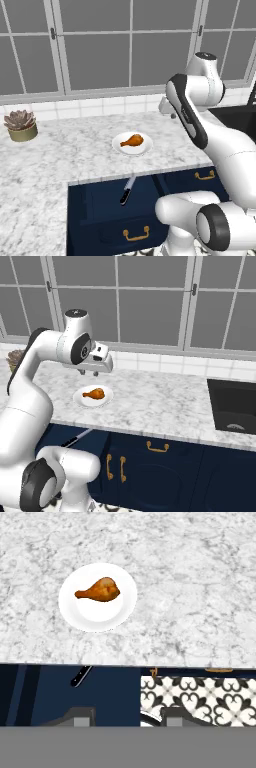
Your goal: Pick up the knife from the drawer and place it on the cutting board. Then place the meat from the plate to the cutting board.
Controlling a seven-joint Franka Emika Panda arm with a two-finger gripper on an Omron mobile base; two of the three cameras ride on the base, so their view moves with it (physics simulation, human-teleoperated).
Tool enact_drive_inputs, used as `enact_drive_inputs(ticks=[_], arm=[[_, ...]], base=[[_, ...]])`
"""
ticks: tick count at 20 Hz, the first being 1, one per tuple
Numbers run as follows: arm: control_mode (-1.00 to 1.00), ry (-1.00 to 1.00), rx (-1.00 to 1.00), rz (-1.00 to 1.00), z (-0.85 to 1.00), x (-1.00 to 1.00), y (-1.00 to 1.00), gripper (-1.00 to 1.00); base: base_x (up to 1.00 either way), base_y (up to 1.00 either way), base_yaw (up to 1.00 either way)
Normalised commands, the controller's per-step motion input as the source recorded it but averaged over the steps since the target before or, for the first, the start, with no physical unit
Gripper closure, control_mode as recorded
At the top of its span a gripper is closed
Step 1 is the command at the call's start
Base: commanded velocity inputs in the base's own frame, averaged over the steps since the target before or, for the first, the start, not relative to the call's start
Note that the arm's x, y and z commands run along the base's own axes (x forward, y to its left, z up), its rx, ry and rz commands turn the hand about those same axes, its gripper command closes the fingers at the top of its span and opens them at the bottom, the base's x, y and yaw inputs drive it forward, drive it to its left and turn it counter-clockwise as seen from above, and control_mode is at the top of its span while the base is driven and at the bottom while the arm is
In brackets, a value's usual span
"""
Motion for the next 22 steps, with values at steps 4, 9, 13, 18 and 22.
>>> enact_drive_inputs(ticks=[4, 9, 13, 18, 22], arm=[[-1.0, 0.0, 0.0, 0.0, -0.01, -0.01, 0.0, -1.0], [-1.0, 0.03, -0.02, 0.0, -0.3, -0.05, 0.0, -1.0], [1.0, 0.02, -0.04, 0.0, -0.25, -0.04, 0.0, -1.0], [1.0, 0.0, 0.0, 0.0, 0.0, 0.0, 0.0, -1.0], [1.0, 0.0, 0.0, 0.0, 0.0, 0.0, 0.0, -1.0]], base=[[0.0, 0.0, 0.0], [0.0, 0.0, 0.0], [-0.08, 0.01, 0.0], [-0.27, -0.13, 0.17], [-0.44, -0.59, 0.39]])
